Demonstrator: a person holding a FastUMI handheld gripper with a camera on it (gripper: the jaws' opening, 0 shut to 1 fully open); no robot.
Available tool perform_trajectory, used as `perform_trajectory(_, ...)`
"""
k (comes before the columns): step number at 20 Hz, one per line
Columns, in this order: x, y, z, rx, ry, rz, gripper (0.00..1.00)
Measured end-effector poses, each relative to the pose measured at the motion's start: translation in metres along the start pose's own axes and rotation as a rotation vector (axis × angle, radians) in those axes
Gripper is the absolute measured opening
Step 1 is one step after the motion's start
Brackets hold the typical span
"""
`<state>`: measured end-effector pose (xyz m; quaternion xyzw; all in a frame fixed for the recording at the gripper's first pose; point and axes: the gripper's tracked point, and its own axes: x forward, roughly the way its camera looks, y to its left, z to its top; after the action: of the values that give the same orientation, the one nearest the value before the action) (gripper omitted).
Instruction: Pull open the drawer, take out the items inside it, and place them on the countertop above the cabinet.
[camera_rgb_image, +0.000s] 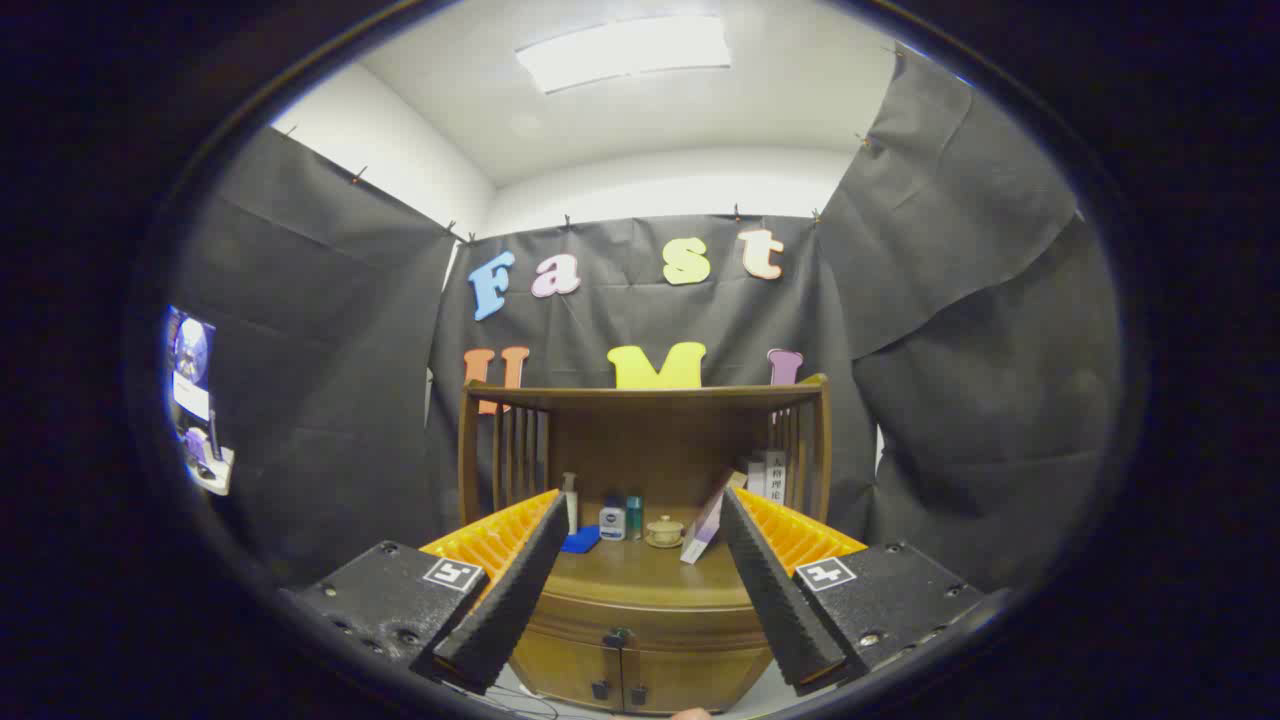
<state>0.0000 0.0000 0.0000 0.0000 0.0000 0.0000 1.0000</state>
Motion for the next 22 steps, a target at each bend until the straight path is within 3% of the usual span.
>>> perform_trajectory(12,0.014,0.013,-0.002,-0.005,-0.029,-0.008,0.99)
perform_trajectory(18,0.034,0.010,-0.029,0.028,0.005,-0.030,0.98)
perform_trajectory(22,0.056,0.004,-0.060,-0.022,0.016,-0.068,0.98)
